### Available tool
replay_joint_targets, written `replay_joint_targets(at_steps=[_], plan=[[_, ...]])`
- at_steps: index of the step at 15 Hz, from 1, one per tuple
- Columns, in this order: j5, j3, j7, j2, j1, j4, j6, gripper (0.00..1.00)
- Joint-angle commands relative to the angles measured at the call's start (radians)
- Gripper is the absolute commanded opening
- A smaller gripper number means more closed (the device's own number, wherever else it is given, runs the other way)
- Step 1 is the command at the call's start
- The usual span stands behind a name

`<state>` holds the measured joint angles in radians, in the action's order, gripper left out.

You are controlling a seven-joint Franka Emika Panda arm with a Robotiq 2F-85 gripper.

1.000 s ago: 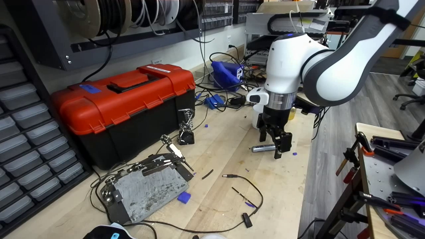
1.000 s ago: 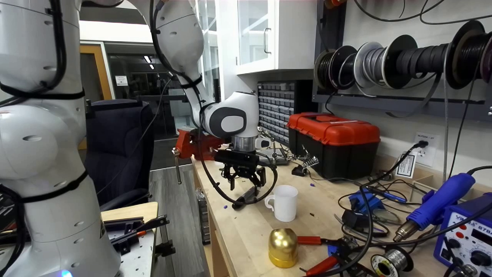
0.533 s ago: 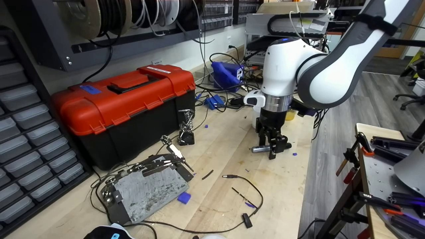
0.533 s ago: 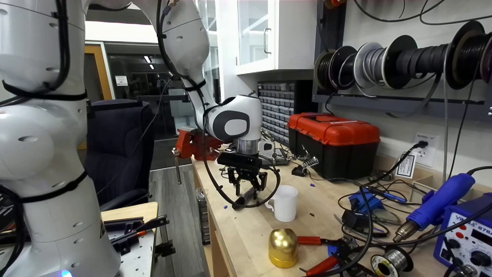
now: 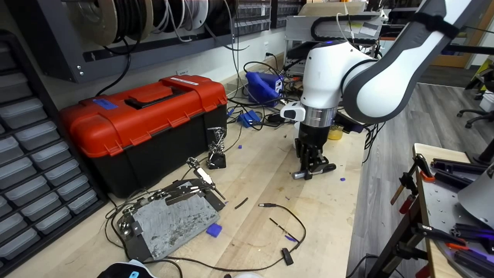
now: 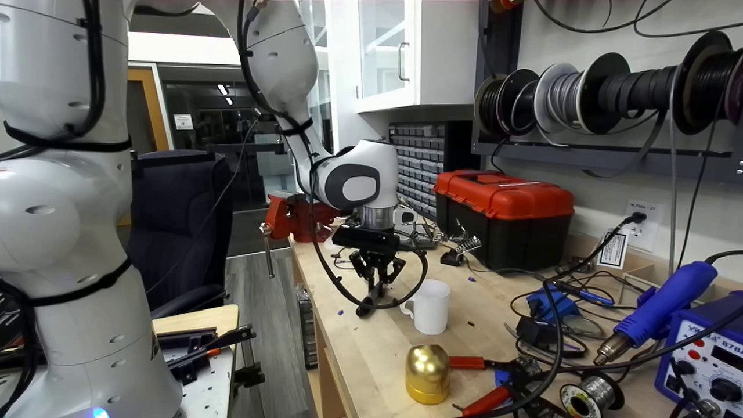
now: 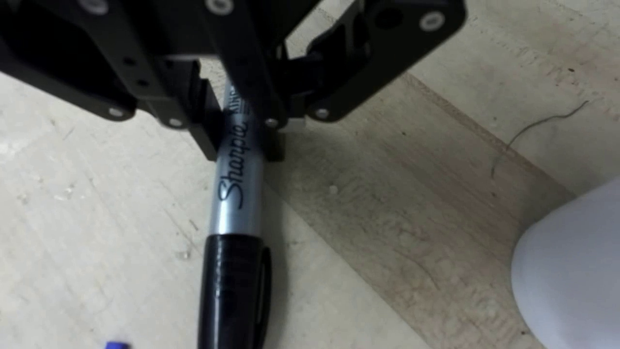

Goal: Put the marker inside the mug cup

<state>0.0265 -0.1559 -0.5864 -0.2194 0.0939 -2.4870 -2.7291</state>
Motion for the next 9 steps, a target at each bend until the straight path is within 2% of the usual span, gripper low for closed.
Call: replay_joint_targets(at_steps=[1, 9], plan=[[-0.020, -0.024, 0.009, 0.020, -0.021, 0.012, 0.015, 0.06], [-0.108, -0.009, 0.046, 0.107, 0.001, 0.109, 0.105, 0.06]])
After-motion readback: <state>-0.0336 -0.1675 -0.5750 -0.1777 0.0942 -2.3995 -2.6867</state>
